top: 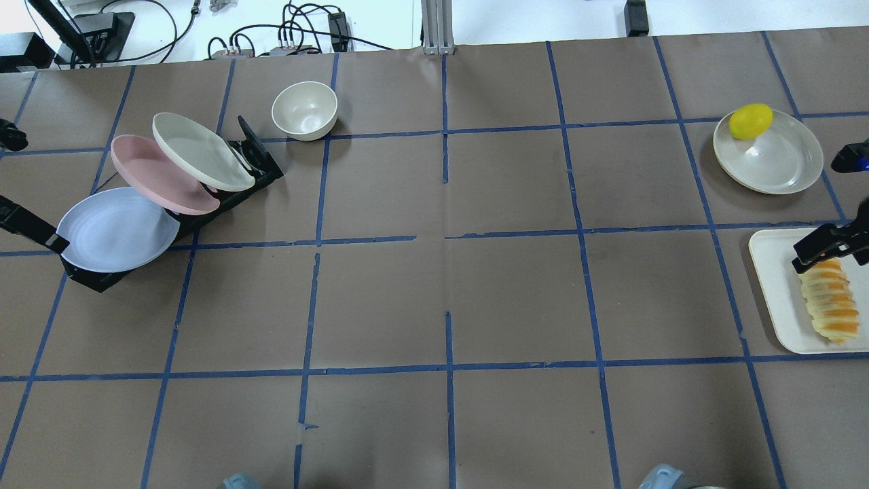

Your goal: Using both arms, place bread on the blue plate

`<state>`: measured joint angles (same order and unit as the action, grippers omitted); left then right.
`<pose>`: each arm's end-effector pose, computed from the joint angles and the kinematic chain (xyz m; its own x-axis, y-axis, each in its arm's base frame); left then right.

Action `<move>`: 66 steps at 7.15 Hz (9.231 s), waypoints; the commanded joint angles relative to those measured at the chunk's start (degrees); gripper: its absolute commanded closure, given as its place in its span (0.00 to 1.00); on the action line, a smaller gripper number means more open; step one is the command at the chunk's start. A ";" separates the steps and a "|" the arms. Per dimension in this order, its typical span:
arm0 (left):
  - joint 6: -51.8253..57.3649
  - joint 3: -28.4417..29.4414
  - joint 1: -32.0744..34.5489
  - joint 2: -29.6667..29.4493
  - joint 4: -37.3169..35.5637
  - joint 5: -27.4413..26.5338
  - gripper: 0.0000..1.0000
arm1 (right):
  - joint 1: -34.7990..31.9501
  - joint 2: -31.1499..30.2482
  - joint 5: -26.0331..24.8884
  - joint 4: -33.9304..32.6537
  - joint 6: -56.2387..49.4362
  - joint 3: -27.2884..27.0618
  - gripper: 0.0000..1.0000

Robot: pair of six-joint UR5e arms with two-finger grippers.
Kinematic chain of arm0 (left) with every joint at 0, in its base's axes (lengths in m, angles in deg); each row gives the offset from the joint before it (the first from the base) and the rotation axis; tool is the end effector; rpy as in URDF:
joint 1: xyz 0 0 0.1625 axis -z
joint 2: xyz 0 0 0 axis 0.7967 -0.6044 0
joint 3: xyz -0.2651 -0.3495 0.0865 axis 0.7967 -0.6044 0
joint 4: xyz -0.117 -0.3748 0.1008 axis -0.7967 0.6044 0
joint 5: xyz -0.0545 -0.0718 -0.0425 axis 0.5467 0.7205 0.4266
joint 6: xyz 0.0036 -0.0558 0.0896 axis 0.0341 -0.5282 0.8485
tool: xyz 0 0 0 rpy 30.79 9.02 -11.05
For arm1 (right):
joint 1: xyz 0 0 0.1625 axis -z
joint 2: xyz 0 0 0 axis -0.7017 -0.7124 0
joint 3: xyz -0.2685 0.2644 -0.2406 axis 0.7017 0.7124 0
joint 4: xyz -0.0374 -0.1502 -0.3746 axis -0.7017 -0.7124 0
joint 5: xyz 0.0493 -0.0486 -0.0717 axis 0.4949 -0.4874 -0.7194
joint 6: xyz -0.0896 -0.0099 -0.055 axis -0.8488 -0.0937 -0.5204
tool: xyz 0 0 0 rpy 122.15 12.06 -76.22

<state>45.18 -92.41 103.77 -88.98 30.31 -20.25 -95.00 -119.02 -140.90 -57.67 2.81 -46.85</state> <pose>0.2319 -0.4977 0.3768 -0.9013 0.4213 0.1013 0.4274 0.9027 0.0485 -0.1884 -0.4305 0.3066 -0.9968 -0.0771 -0.0205 -0.0785 0.9936 0.0809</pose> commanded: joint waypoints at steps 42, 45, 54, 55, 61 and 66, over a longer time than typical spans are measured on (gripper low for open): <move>-84.77 -6.06 48.77 -2.25 -24.52 8.11 1.00 | -35.17 -11.99 1.59 31.53 38.06 20.72 0.92; -95.61 -8.95 54.33 -2.08 -24.69 4.57 0.99 | -35.26 -11.99 1.94 26.53 38.24 16.94 0.92; -58.43 -10.89 36.64 1.24 -23.04 4.03 0.00 | -42.69 -5.42 6.60 15.92 39.03 15.26 0.92; -52.44 -10.63 33.10 2.83 -19.37 3.94 0.00 | -46.39 -2.87 6.51 12.31 39.90 15.18 0.92; -59.31 3.96 31.04 9.17 12.49 3.68 0.00 | -59.06 16.12 9.06 1.55 42.98 21.13 0.92; -65.66 4.30 31.14 7.95 12.13 3.42 0.00 | -60.93 20.18 8.53 -2.65 42.98 20.45 0.91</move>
<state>-20.62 -88.68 135.47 -80.70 42.74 -16.61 -155.85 -99.56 -132.27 -59.02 45.80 -26.29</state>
